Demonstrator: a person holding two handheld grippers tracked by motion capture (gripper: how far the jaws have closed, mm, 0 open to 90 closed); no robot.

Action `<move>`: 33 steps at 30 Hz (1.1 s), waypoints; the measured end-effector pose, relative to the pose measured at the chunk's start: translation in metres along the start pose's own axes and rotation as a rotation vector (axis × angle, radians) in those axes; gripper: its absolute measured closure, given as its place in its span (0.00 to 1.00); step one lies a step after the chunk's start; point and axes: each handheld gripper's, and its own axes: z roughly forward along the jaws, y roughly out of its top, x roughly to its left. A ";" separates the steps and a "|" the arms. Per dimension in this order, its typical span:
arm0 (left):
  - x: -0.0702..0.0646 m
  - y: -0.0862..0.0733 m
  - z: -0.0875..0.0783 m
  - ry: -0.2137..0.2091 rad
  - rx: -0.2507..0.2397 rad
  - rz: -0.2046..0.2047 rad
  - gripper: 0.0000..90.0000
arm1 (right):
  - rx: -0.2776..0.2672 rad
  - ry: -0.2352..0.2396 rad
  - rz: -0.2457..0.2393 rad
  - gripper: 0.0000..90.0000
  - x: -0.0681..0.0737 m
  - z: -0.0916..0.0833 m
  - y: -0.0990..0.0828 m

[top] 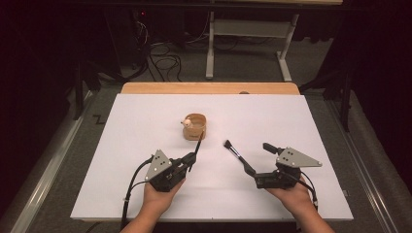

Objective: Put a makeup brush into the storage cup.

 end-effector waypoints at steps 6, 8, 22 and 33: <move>0.000 0.000 -0.001 -0.002 -0.005 -0.007 0.93 | -0.006 0.025 -0.015 0.06 0.009 0.010 0.011; 0.000 0.000 -0.001 -0.003 -0.006 -0.006 0.93 | -0.008 0.030 -0.026 0.06 0.011 0.013 0.013; 0.003 0.001 -0.003 0.003 -0.018 -0.019 0.93 | -0.042 0.062 -0.030 0.06 0.025 0.035 0.031; 0.003 0.000 -0.004 0.005 -0.020 -0.021 0.93 | -0.045 0.107 -0.028 0.07 0.035 0.053 0.040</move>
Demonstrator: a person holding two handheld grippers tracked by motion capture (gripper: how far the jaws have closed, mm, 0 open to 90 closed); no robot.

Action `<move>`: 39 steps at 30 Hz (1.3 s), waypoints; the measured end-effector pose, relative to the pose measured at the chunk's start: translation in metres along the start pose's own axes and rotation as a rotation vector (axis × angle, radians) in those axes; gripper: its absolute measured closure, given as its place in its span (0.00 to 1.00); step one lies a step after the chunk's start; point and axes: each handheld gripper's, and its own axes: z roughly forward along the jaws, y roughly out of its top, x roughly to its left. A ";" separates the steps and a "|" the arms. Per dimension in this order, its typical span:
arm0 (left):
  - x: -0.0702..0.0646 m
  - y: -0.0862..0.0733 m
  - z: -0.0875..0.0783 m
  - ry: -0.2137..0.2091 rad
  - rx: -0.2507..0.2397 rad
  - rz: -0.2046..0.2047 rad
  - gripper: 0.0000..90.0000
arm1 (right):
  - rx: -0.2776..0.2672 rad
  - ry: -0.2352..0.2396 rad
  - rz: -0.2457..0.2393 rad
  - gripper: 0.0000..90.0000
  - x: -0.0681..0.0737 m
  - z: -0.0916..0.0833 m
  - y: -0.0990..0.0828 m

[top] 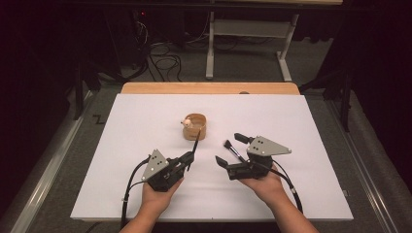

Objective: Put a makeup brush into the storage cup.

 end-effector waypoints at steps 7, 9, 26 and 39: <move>-0.001 -0.003 0.002 0.000 0.004 -0.007 0.93 | 0.000 0.020 0.011 0.09 0.004 0.012 -0.006; -0.002 -0.004 0.003 0.000 0.007 -0.008 0.93 | 0.000 0.023 0.006 0.09 0.005 0.014 -0.007; -0.018 -0.011 0.009 -0.025 0.016 0.019 0.93 | -0.045 0.081 0.103 0.19 0.010 0.002 -0.014; -0.030 -0.014 0.012 -0.055 0.017 0.031 0.93 | -0.081 0.114 0.170 0.35 0.011 0.005 -0.018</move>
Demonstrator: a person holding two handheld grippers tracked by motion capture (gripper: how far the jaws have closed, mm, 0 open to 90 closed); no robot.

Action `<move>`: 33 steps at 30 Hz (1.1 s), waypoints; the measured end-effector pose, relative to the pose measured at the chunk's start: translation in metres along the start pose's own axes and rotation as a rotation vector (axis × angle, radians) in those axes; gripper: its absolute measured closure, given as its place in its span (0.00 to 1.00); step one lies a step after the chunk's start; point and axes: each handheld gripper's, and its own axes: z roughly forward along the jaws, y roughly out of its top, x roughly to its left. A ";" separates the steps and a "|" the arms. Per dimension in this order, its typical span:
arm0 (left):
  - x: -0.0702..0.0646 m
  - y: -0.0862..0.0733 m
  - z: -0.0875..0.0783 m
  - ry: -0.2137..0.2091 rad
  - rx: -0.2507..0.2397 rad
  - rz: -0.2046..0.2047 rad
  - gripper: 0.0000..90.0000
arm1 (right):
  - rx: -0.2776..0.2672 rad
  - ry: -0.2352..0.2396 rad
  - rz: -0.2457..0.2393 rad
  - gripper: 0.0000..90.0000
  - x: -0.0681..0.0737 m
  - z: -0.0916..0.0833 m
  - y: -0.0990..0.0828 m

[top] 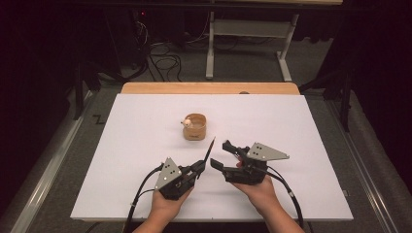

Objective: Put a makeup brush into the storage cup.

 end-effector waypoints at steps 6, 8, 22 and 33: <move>-0.004 0.000 0.001 -0.008 -0.002 0.005 0.93 | -0.011 0.016 0.013 0.43 0.001 -0.001 0.000; -0.005 0.000 0.001 -0.011 -0.001 0.007 0.93 | -0.009 0.024 0.031 0.45 0.000 -0.001 -0.001; -0.011 -0.001 0.002 -0.027 0.002 0.015 0.93 | -0.015 0.068 0.113 0.60 -0.005 -0.001 -0.003; -0.015 -0.003 0.005 -0.036 0.011 0.022 0.93 | -0.021 0.091 0.150 0.72 -0.006 -0.001 -0.004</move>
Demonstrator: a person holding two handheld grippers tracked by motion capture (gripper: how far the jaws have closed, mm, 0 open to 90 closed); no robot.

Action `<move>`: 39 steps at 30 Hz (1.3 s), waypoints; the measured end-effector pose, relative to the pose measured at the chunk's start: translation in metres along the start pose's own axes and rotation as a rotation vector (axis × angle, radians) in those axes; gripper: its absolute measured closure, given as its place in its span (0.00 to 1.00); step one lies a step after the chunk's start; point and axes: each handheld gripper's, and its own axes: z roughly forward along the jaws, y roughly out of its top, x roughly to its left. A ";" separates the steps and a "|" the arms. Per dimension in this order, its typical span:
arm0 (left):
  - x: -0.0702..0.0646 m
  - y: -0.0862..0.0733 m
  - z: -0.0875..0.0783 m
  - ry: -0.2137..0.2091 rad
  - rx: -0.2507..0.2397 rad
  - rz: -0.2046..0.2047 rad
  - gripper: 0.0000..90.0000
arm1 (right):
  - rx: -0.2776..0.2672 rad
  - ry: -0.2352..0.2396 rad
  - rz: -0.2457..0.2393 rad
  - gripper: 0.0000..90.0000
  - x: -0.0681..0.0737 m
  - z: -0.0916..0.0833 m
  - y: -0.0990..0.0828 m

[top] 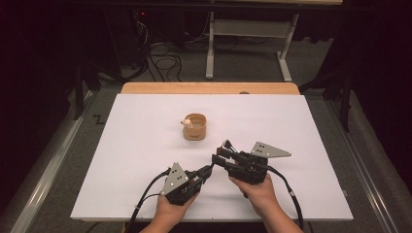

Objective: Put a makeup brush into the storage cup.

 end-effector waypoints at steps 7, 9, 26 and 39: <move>-0.001 -0.001 0.001 -0.004 0.007 0.003 0.93 | -0.013 0.022 0.044 0.81 -0.004 -0.002 -0.001; -0.001 -0.001 0.001 -0.004 0.007 0.003 0.93 | -0.012 0.024 0.050 0.82 -0.004 -0.001 -0.001; 0.000 -0.002 0.002 0.000 0.011 0.002 0.93 | -0.006 0.032 0.085 0.93 -0.008 -0.002 -0.003; 0.000 -0.001 0.004 -0.001 0.029 -0.003 0.92 | -0.001 0.018 0.044 0.95 -0.003 -0.002 -0.003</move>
